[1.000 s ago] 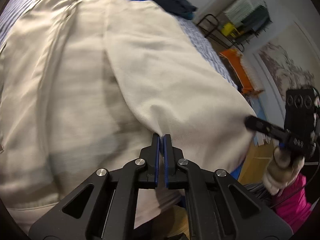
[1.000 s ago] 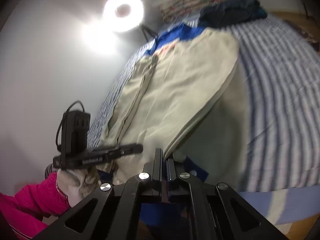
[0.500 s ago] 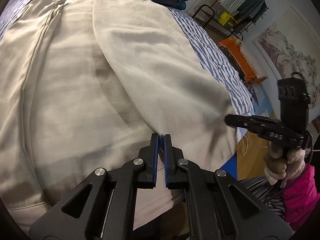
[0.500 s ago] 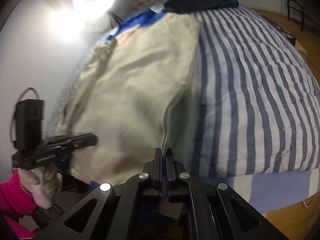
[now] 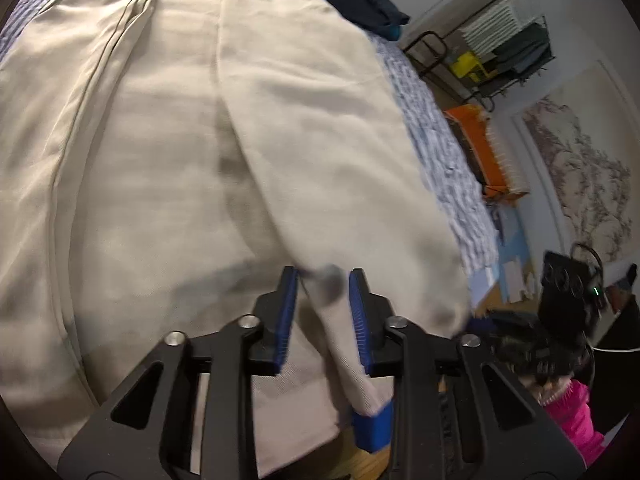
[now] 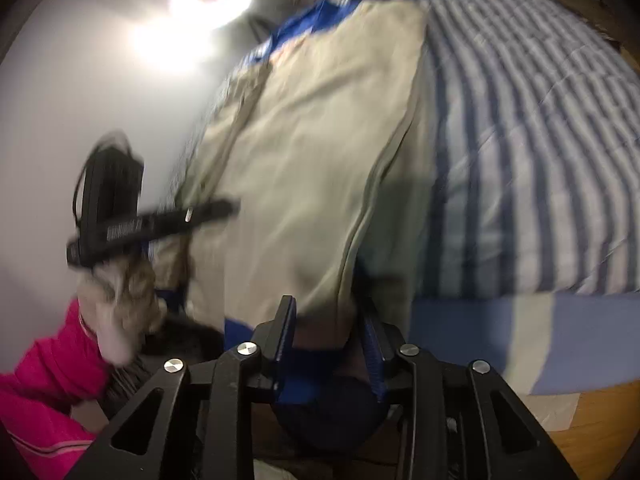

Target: Fold large clothes

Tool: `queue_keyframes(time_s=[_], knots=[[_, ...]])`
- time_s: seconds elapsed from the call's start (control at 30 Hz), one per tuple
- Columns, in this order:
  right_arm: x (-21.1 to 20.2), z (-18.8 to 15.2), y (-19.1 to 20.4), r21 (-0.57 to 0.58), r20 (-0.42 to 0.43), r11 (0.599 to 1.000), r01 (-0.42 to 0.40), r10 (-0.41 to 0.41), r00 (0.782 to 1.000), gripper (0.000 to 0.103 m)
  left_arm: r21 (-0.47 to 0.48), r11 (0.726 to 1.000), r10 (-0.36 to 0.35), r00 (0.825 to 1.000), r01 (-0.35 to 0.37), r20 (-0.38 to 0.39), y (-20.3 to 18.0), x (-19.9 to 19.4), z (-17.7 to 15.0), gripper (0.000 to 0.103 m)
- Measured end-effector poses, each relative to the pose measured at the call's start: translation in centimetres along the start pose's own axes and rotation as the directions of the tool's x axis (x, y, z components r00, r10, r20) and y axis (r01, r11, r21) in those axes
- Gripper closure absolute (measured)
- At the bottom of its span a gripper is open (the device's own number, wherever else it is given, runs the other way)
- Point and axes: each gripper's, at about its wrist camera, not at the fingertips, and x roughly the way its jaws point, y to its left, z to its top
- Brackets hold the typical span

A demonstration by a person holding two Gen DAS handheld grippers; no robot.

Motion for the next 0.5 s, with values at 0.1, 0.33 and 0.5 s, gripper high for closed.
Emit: queue_keyframes(time_s=[0.1, 0.33, 0.5], knots=[[0.7, -0.5, 1.0, -0.044, -0.026, 0.999, 0.021, -0.022, 0.999, 0.083, 0.018, 0.999, 0.044, 0.999, -0.044, -0.016, 0.2, 1.2, -0.1, 0.094], [-2.8, -0.7, 1.8, -0.040, 0.072, 0.998, 0.047, -0.044, 0.996, 0.093, 0.093, 0.991, 0.092, 0.996, -0.093, 0.012, -0.5, 1.7, -0.6, 0.095], [0.1, -1.2, 1.3, -0.057, -0.033, 0.977, 0.205, -0.207, 0.978, 0.091, 0.134, 0.984, 0.116, 0.993, -0.118, 0.020, -1.1, 1.4, -0.9, 0.095]])
